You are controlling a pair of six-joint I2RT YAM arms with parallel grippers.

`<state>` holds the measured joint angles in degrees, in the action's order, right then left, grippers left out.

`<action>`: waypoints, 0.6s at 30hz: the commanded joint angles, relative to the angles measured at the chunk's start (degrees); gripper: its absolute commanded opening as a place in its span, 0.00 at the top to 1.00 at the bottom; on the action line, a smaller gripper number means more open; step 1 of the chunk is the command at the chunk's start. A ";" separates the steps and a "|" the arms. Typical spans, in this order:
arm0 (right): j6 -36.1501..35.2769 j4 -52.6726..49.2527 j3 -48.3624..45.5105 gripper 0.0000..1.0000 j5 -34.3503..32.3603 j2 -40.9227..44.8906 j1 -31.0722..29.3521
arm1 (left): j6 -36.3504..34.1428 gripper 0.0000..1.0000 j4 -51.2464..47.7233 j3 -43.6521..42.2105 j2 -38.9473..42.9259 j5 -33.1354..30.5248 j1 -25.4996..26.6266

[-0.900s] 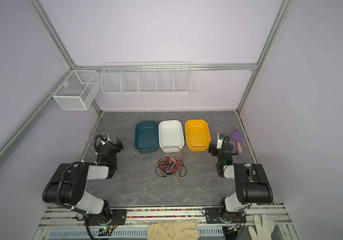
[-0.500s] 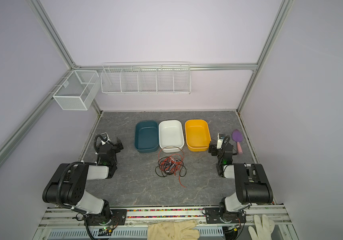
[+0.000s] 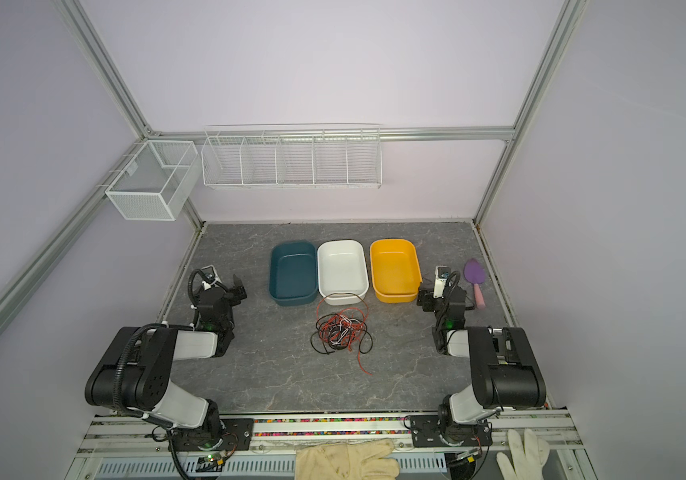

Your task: Untangle the cables

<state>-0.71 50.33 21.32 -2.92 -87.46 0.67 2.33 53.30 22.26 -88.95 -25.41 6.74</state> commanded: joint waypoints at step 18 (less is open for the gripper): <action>-0.61 -22.14 5.21 0.12 -8.58 15.03 -6.16 | -0.51 0.01 -11.13 2.74 7.43 -0.20 -0.41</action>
<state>-1.32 36.69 24.32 -6.96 -77.23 -3.11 2.33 48.42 22.44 -85.06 -25.67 6.74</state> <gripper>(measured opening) 0.879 0.991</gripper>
